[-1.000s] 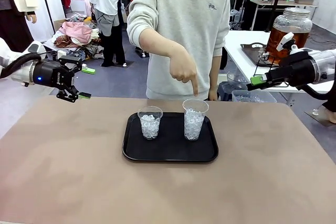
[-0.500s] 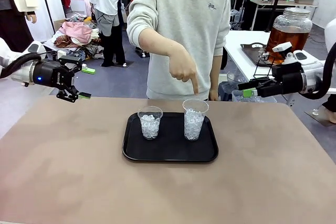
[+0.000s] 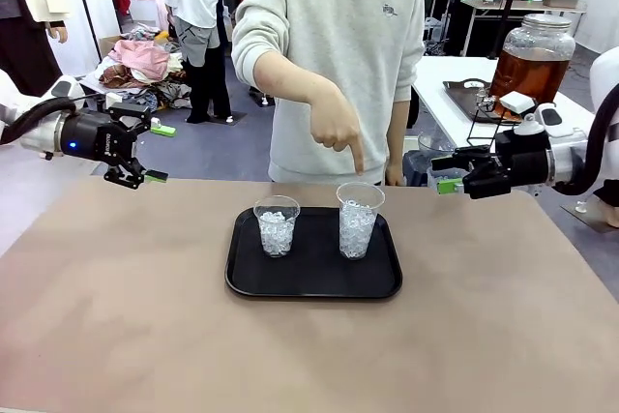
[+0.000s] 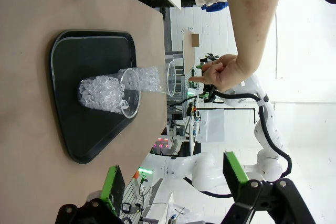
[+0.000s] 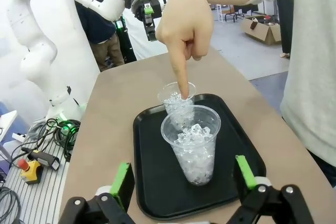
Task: Pour the drink into the iced cup.
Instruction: Pick up the iced cup indicated by the human and present it to them.
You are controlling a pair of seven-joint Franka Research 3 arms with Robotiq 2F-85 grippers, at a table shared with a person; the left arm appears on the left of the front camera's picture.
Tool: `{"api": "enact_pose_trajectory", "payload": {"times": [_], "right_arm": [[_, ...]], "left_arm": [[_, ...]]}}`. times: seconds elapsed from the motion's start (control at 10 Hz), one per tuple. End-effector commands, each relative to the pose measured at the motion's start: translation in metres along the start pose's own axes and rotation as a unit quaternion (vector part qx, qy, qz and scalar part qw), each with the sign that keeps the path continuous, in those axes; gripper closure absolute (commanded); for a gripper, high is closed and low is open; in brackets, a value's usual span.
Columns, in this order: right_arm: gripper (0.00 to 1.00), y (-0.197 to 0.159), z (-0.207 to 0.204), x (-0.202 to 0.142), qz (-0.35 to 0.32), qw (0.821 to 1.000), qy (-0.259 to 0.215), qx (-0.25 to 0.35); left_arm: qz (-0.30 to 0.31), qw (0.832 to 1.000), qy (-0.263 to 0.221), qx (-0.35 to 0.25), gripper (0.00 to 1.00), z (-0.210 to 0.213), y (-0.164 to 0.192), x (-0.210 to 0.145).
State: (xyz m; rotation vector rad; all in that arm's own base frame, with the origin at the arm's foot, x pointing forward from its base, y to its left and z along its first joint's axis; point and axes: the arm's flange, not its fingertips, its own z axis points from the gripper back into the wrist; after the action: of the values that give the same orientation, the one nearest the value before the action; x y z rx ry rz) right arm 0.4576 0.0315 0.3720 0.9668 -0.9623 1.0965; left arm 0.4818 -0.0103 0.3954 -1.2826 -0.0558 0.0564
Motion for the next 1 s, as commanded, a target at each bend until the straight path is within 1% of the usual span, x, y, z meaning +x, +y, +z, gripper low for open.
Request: {"api": "enact_pose_trajectory", "payload": {"times": [0.0,0.3,0.6,0.9], "right_arm": [[0.0,-0.002,0.002,0.003,0.004,1.0,-0.003,-0.005],[0.0,-0.001,0.001,0.0,0.0,1.0,0.0,-0.002],[0.0,-0.028,-0.019,-0.026,0.061,0.997,-0.027,0.034],[0.0,-0.045,-0.043,-0.052,0.093,0.994,-0.029,0.047]], "left_arm": [[0.0,1.0,0.0,0.0,0.0,0.001,0.0,0.0],[0.0,1.0,0.0,0.0,0.0,0.001,0.0,0.0],[0.0,1.0,0.0,0.0,0.0,0.001,0.0,0.0],[0.0,1.0,0.0,0.0,0.0,0.001,0.0,0.0]]}}
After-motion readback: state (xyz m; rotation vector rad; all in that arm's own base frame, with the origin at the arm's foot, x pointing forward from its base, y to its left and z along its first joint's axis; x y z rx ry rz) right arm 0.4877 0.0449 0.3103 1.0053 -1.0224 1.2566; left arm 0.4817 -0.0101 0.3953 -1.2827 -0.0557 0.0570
